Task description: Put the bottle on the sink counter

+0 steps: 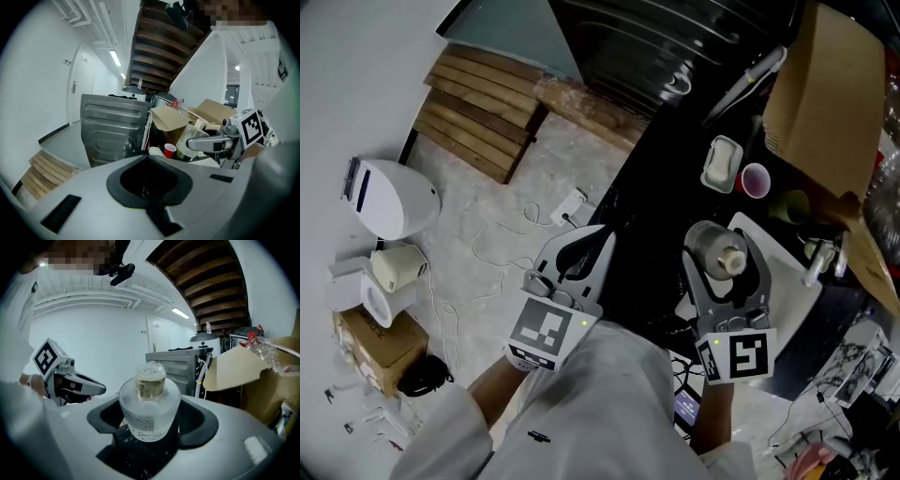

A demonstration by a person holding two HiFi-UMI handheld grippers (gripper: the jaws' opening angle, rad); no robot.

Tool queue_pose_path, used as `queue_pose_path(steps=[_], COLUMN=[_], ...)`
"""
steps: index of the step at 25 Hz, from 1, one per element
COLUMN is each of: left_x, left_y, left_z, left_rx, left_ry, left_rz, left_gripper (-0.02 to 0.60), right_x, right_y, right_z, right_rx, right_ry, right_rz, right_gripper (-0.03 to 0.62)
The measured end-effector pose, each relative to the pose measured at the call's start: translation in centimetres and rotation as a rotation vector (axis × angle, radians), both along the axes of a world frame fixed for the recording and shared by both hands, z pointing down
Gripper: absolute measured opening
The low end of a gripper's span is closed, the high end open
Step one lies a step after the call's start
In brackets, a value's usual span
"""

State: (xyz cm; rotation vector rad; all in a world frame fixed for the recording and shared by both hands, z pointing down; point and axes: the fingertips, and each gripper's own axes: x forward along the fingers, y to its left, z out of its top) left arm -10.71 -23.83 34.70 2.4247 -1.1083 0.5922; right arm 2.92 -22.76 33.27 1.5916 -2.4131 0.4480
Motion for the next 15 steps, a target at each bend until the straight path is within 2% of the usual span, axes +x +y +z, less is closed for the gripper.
queue_pose_path(steps=[5,15], left_x=[0.2,-0.3], left_y=[-2.6,-7.1], left_z=[1.0,4.6], left_rx=[-0.048,-0.059], left_ry=[0.026,-0.001], left_rz=[0.005,0.045], left_gripper=[0.006,0.006], right_x=[-0.4,-1.0], right_y=[-3.1,-8.6], right_z=[1.3,4.7], right_rx=[-0.005,-0.033], right_ry=[0.016,0.032], right_rz=[0.014,0.05], right_gripper=[0.342,0.342])
